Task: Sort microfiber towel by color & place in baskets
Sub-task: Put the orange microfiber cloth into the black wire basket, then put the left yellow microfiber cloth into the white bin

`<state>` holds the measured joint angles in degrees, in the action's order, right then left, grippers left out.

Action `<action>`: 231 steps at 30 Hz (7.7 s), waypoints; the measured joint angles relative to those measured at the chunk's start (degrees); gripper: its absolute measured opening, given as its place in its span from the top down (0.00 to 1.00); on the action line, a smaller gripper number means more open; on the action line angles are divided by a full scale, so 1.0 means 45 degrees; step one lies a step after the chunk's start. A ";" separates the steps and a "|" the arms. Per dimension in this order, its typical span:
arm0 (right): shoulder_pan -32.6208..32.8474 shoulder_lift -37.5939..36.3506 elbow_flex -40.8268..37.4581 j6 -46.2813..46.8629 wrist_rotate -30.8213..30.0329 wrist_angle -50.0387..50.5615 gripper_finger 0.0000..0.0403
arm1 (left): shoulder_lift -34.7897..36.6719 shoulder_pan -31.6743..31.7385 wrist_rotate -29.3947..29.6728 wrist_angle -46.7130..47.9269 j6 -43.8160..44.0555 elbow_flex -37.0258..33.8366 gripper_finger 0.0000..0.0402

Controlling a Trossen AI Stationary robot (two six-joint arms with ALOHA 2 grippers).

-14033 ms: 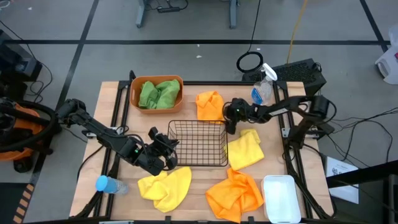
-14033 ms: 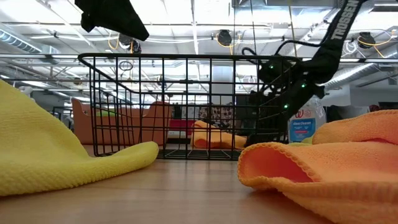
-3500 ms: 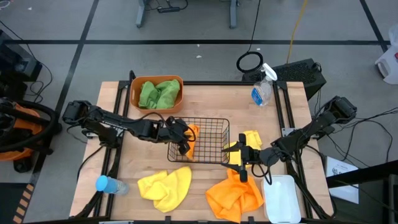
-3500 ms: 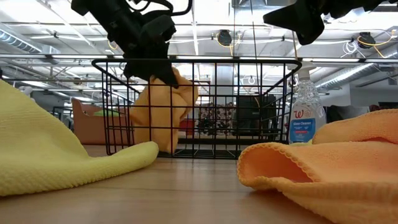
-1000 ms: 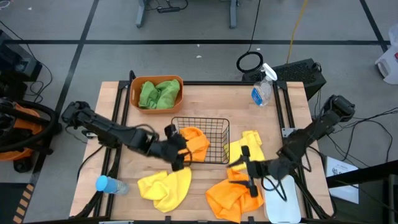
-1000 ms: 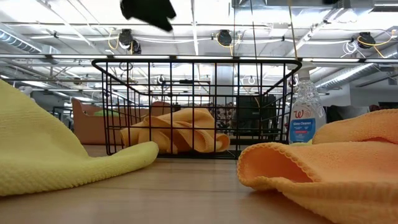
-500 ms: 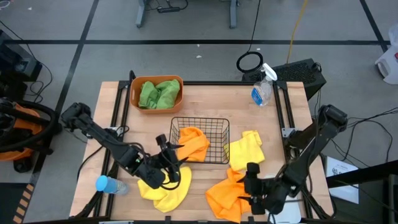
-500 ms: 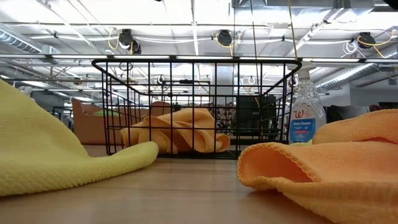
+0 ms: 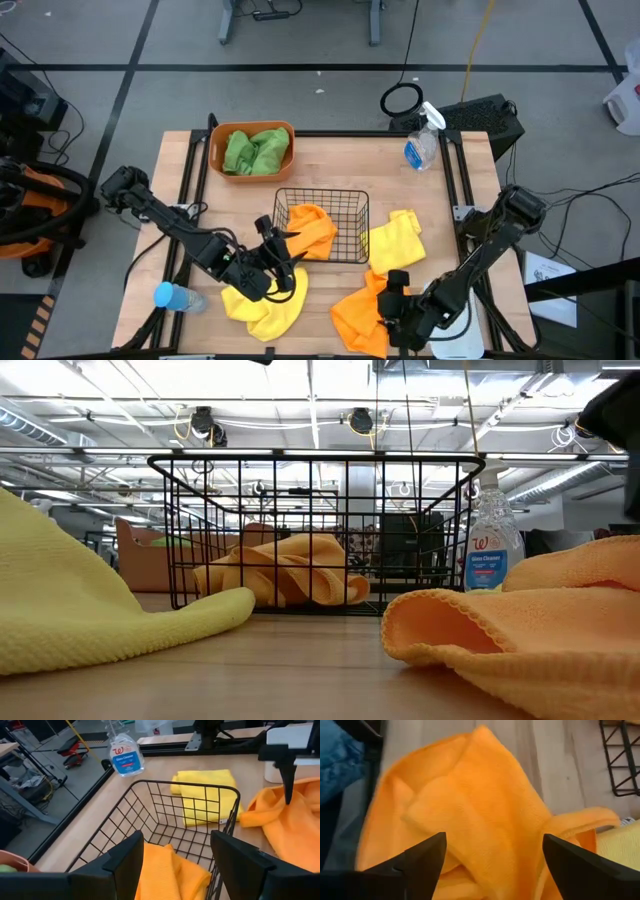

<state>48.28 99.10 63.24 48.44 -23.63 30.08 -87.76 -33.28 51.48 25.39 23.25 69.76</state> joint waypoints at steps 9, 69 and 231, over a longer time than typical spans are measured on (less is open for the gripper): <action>-0.0421 0.1183 0.0000 -0.0223 0.1356 -0.0686 0.17 | -0.0002 -0.0005 -0.0063 0.0034 0.0005 0.0000 0.41; -0.1816 -0.3049 -0.0015 -1.0871 -0.4184 -0.5807 0.98 | -0.0591 0.0232 -0.1718 -0.3318 -0.1793 0.0000 0.41; 0.1096 -0.1202 -0.0044 0.1426 -0.3135 0.2178 0.99 | -0.3828 -0.3123 -0.5889 0.3039 0.9437 0.0000 0.13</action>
<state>53.21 93.69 63.05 54.86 -37.74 39.89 -104.98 -47.33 24.98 39.06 65.71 69.76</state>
